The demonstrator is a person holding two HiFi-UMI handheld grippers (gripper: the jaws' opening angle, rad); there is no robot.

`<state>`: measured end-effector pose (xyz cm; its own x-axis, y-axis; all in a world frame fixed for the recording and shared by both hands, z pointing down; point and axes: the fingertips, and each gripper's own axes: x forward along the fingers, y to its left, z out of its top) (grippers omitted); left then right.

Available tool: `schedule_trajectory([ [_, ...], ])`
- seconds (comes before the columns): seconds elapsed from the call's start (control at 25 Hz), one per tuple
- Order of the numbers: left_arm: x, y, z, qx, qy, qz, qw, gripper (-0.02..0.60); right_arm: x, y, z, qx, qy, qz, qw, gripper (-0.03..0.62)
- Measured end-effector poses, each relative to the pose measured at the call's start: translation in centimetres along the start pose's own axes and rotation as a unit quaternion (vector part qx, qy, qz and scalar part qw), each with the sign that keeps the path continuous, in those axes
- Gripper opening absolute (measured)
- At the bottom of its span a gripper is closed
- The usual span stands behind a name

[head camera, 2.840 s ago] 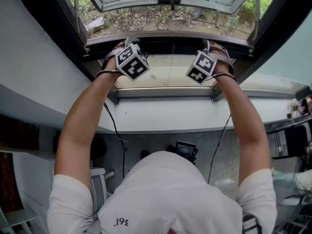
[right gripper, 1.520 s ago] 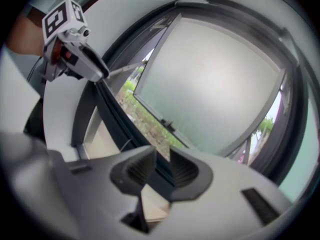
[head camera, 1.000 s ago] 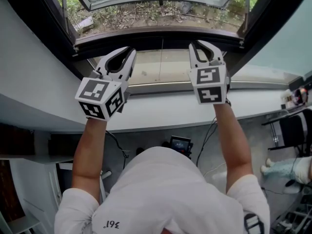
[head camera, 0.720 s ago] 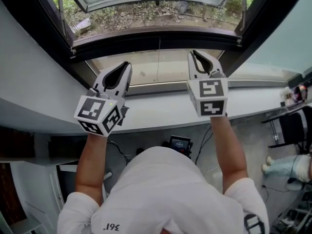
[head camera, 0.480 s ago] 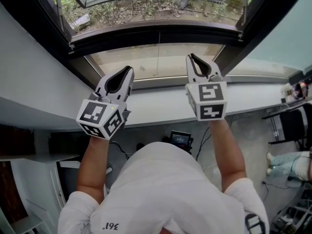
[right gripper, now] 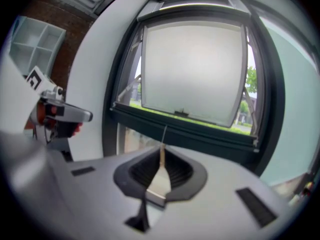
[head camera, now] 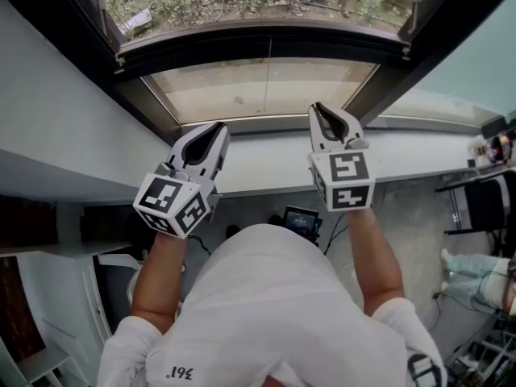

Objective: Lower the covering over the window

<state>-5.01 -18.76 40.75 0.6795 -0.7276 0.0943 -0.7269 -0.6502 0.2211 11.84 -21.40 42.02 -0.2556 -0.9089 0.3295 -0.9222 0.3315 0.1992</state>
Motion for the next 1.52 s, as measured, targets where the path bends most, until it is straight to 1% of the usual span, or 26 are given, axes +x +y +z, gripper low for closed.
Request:
schedule_trajectory([
  [0.48,-1.4,-0.1,-2.6,-0.012,0.024,0.009,0.9996,0.038,-0.7,1.0,-1.6,0.022,0.01,0.009,1.0,0.037],
  [0.96,-2.9,-0.4,-5.3,-0.023,0.052,0.015,0.9983,0.035,-1.5,2.0,-4.4,0.044,0.034,0.013,0.998,0.028],
  [1.52,-3.4,-0.6,-6.6,-0.034,0.067,0.012,0.9971,0.034,-1.7,3.5,-6.0,0.046,0.056,0.027,0.997,0.021],
])
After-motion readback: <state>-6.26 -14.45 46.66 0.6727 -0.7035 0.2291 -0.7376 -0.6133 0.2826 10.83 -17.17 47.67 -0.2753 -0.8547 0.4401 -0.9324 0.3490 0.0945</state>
